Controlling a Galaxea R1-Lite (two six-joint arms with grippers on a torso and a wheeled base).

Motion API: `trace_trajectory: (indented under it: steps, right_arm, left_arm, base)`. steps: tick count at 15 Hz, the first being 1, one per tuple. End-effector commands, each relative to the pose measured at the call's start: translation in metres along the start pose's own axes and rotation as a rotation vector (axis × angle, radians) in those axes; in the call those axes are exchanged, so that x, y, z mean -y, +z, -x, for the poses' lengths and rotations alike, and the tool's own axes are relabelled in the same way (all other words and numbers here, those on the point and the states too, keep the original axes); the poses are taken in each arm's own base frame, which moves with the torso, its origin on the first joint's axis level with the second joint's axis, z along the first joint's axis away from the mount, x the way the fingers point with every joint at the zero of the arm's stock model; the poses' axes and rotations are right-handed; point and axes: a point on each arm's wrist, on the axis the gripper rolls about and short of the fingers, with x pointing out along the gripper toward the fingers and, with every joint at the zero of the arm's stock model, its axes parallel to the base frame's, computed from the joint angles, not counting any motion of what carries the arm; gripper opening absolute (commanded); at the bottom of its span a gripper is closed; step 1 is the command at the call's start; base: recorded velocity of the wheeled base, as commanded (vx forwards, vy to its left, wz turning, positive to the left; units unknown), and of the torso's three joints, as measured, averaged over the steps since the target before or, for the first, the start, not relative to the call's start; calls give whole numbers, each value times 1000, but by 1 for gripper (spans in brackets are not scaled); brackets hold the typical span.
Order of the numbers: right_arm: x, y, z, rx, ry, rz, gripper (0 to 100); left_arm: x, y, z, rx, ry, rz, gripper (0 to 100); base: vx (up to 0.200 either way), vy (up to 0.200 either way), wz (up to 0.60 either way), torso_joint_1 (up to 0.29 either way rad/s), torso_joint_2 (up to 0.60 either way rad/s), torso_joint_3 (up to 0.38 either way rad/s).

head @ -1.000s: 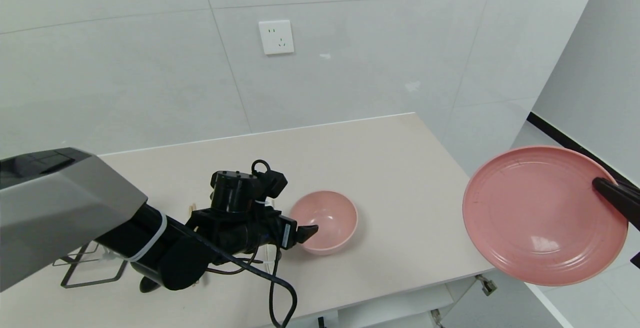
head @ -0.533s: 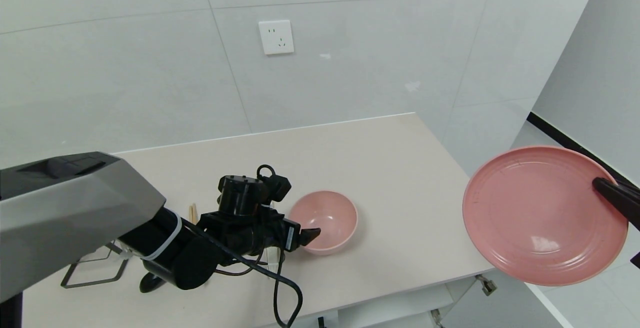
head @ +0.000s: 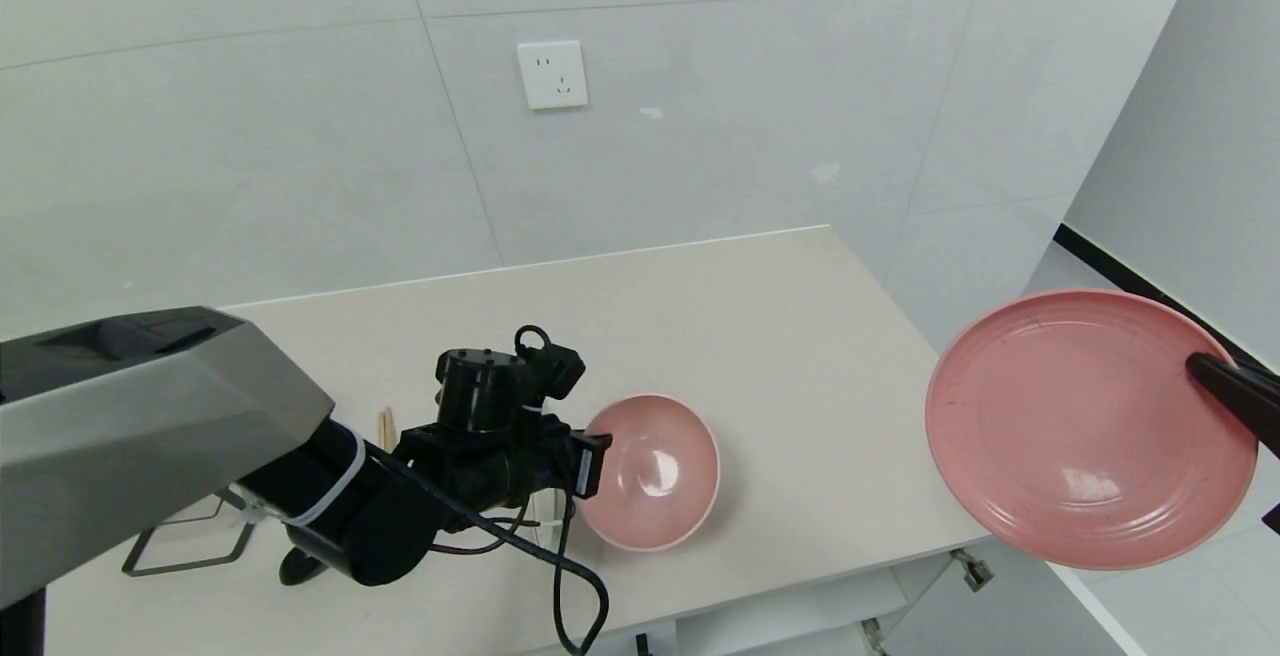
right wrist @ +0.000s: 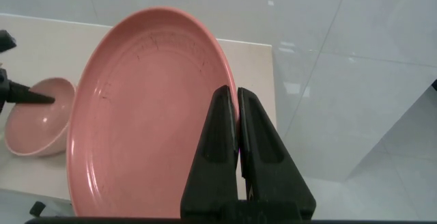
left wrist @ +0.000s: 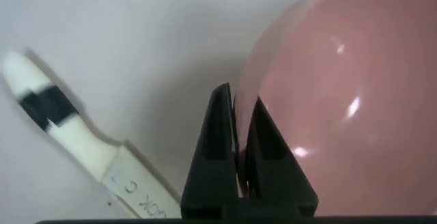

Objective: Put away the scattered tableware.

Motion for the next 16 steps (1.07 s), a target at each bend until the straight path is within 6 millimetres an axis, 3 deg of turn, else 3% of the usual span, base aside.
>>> trace_trajectory:
  steps: [1, 5, 7, 12, 16]
  right_arm:
    - [0, 0, 0, -2, 1, 0, 0]
    - [0, 0, 0, -2, 1, 0, 0]
    - [0, 0, 0, 1, 0, 1, 0]
    - [5, 27, -7, 117, -10, -38, 0]
    - [-2, 17, -10, 82, 42, -81, 0]
  left_arm:
    - [4, 32, 24, 134, -3, -22, 0]
    - [10, 65, 57, 310, -21, -51, 0]
    - [12, 72, 76, 409, -30, -66, 0]
    - [19, 46, 142, 499, -68, -39, 0]
    - [23, 2, 176, 453, -31, -73, 0]
  base:
    - [0, 0, 0, 0, 0, 0]
    - [0, 0, 0, 0, 0, 0]
    - [0, 0, 0, 0, 0, 0]
    - [0, 0, 0, 0, 0, 0]
    - [0, 0, 0, 0, 0, 0]
